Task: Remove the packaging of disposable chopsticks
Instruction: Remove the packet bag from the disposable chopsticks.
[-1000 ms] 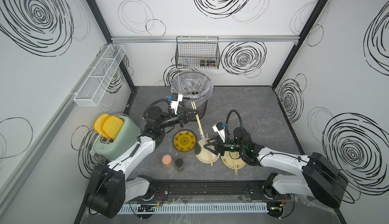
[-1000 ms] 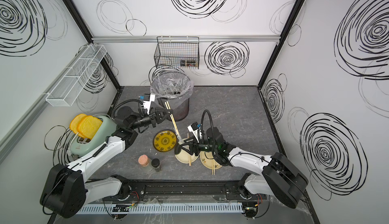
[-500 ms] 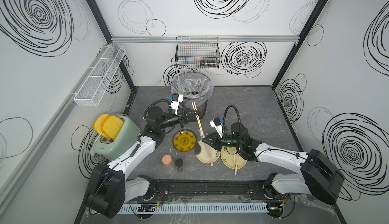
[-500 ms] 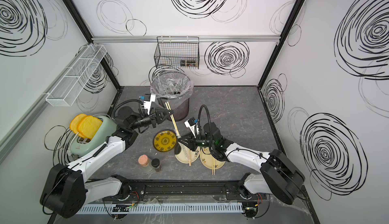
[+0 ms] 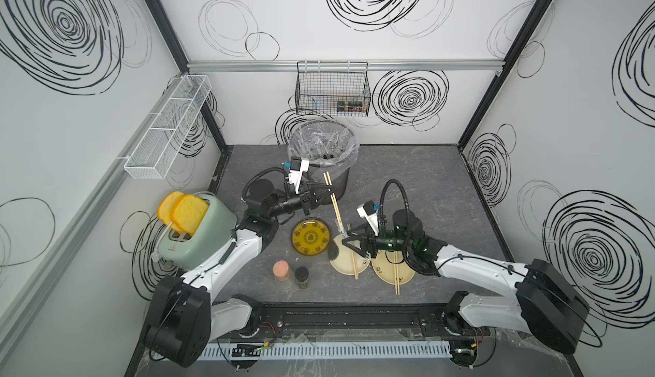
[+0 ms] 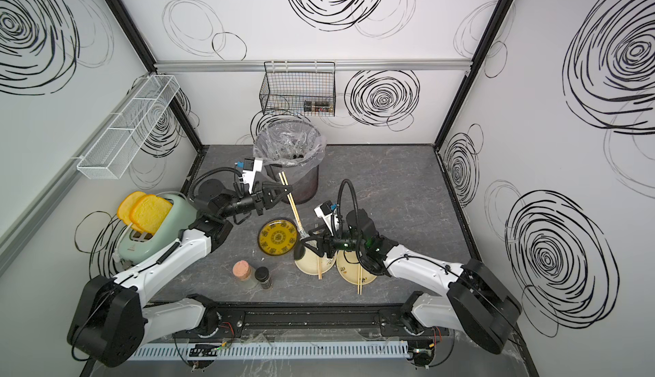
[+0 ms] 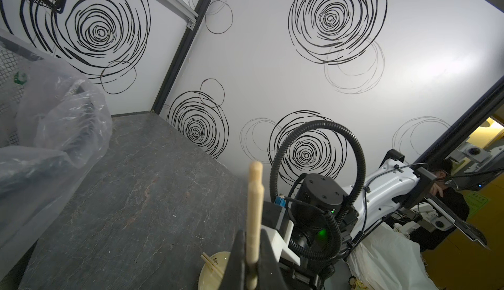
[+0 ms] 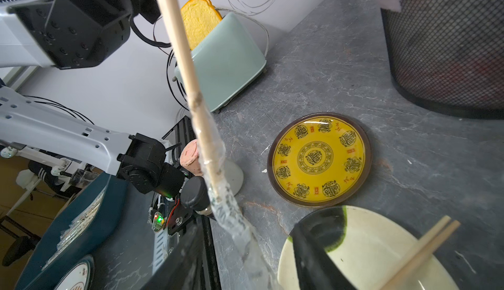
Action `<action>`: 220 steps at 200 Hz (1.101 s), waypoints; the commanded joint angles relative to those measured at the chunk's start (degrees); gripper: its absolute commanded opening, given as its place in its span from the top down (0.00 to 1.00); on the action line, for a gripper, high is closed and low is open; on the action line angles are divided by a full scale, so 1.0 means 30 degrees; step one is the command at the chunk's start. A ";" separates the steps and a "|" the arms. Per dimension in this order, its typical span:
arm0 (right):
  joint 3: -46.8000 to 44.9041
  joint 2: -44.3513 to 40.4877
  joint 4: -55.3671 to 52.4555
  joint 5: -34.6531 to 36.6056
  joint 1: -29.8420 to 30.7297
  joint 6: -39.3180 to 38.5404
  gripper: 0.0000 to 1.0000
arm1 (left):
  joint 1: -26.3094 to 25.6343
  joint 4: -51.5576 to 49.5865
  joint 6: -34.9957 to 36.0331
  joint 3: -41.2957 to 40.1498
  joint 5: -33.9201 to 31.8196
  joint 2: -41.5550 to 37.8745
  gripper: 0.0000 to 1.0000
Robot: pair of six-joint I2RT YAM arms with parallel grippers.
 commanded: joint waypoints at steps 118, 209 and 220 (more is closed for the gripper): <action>0.6117 0.2738 -0.0301 -0.4314 -0.1474 0.0273 0.67 | -0.1733 -0.0404 0.1028 0.0481 0.0783 0.0587 1.00; 0.4211 0.1952 0.1538 -0.5070 -0.3149 0.1588 1.00 | -0.1557 -0.1229 0.1962 0.0748 0.1068 0.0135 0.62; 0.3514 0.1830 0.2410 -0.5273 -0.3535 0.1986 1.00 | -0.1336 -0.1856 0.2592 0.0727 0.0649 -0.0432 0.55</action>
